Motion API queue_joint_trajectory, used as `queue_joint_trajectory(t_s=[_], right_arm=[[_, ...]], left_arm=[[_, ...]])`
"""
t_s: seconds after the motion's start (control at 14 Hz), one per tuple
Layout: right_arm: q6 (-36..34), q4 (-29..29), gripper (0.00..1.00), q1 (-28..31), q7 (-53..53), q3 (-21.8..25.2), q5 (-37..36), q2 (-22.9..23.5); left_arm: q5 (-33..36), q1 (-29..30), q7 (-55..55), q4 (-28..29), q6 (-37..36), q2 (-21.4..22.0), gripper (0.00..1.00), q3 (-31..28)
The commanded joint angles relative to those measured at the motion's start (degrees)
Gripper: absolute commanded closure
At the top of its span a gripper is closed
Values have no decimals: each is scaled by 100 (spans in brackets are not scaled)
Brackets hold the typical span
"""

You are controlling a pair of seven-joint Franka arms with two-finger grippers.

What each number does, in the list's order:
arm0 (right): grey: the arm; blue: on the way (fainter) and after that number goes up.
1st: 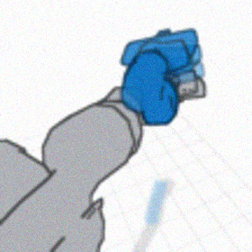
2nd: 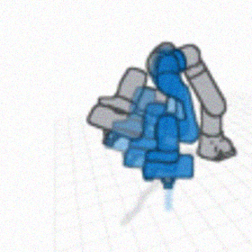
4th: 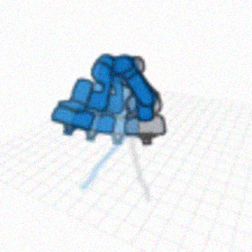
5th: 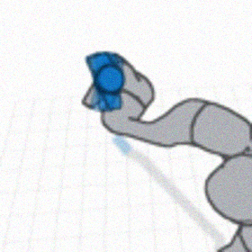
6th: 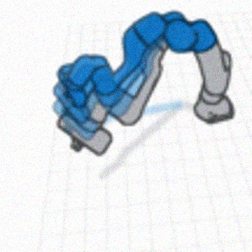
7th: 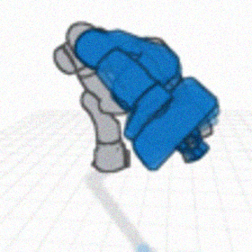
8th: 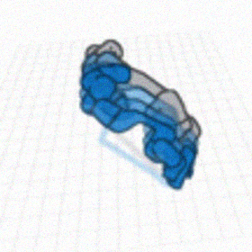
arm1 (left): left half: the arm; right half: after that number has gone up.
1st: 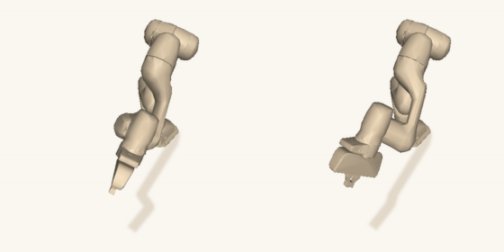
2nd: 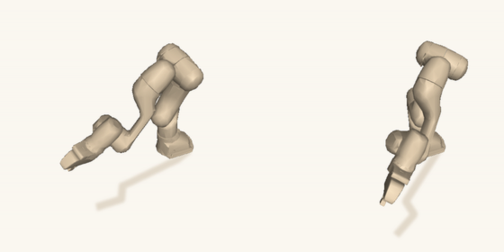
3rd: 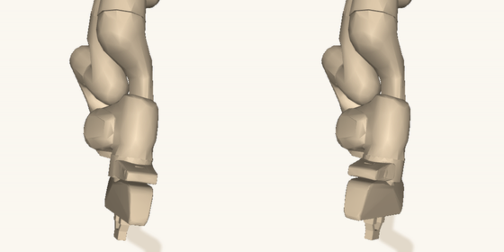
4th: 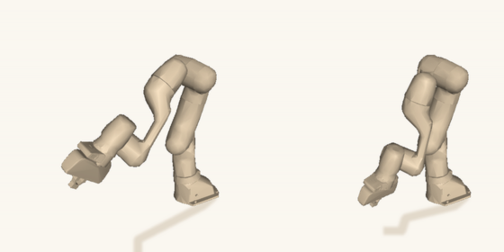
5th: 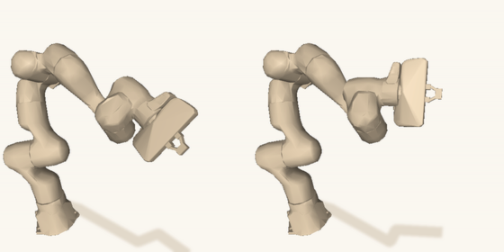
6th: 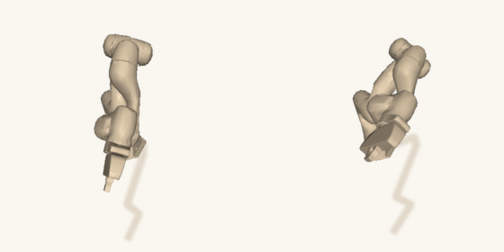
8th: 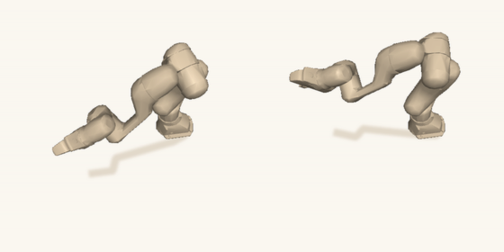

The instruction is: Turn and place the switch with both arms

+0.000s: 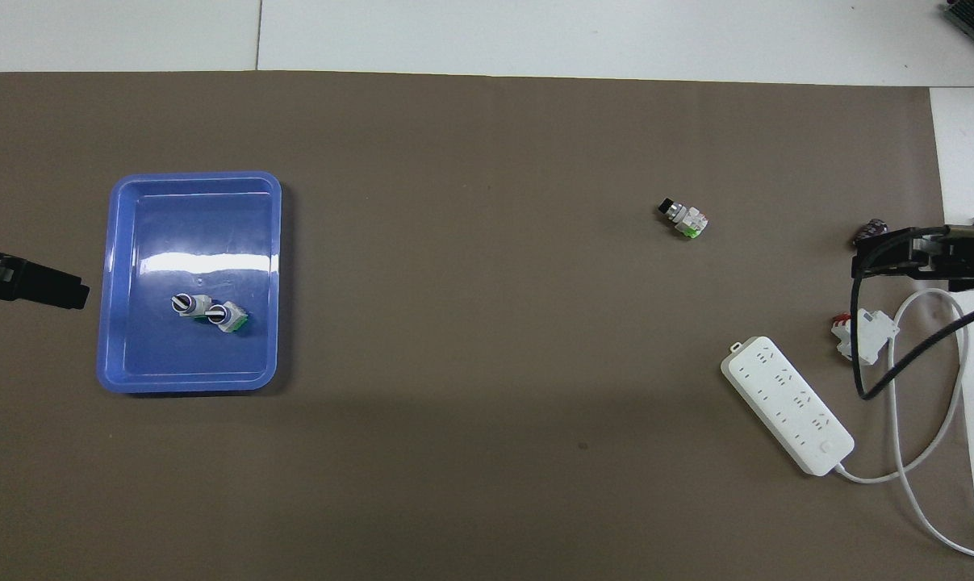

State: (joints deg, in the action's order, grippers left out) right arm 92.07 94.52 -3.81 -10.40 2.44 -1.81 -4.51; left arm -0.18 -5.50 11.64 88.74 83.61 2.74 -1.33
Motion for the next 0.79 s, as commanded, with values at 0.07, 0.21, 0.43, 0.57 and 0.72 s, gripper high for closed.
queue_joint_trajectory(t_s=[0.07,0.21,0.43,0.57,0.72], right_arm=[[-75,93,0,65,-94,-16,-56,-120],[-67,102,0,126,-103,-16,-12,-120],[-67,102,0,144,-103,-16,6,-120],[-75,102,0,144,-112,-16,6,-120],[-67,102,0,144,-103,-16,14,-120]], left_arm=[[10,84,5,38,-64,87,0,19],[10,102,13,56,-20,87,0,-7],[10,93,5,56,-20,87,0,-25],[10,102,14,65,-38,96,0,-25],[10,102,22,73,-38,96,0,-25]])
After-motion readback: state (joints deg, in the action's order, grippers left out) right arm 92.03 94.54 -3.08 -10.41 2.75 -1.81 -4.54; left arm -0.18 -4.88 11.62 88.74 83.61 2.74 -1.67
